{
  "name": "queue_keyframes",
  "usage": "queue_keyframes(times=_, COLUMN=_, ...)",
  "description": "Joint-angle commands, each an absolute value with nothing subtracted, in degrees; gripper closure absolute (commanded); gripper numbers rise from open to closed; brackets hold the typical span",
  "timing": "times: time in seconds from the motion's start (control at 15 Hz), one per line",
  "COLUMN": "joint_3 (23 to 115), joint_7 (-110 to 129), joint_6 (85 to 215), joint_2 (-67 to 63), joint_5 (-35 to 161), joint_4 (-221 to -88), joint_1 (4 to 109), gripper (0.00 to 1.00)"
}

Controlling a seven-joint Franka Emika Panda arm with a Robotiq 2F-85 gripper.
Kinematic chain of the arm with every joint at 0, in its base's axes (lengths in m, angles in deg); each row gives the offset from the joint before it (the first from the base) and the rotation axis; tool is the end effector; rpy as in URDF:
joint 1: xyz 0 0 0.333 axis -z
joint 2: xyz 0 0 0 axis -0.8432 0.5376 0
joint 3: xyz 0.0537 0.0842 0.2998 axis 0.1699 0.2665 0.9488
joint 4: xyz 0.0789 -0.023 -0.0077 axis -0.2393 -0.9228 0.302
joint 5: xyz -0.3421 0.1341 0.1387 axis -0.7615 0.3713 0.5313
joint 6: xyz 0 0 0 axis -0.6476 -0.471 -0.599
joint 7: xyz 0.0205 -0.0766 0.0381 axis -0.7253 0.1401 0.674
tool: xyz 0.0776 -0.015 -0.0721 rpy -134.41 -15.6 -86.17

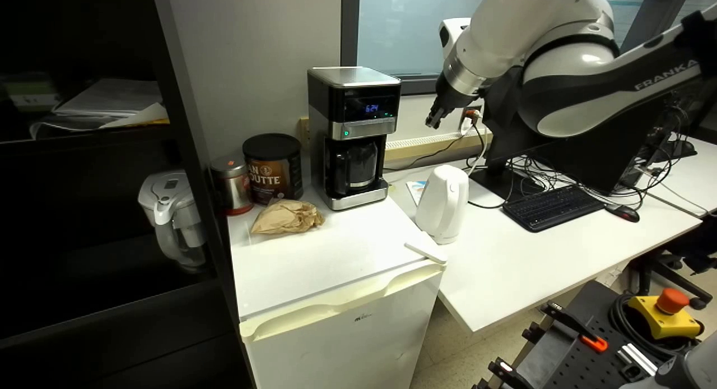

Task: Push the second button from the right on the coffee maker

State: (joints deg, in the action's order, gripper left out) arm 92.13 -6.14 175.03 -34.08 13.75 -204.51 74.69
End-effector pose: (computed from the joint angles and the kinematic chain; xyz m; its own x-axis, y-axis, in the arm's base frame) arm 0.4715 0.0548 0.4258 0.7502 0.5302 0.3951 0.2507 -0.7810 0.5720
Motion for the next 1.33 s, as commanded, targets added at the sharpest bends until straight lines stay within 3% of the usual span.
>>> queue_keyframes(times=0.0, joint_3=95.0, joint_7=-15.0, joint_6=176.6, joint_2=-29.0, joint_5=4.6, joint_4=-199.0, joint_1=78.3, gripper=0.97)
queue_keyframes(times=1.27, joint_3=95.3, joint_7=-39.7, joint_6=172.0, joint_2=-9.1, joint_5=-19.7, joint_4=-182.2, joint_1=77.6, gripper=0.97)
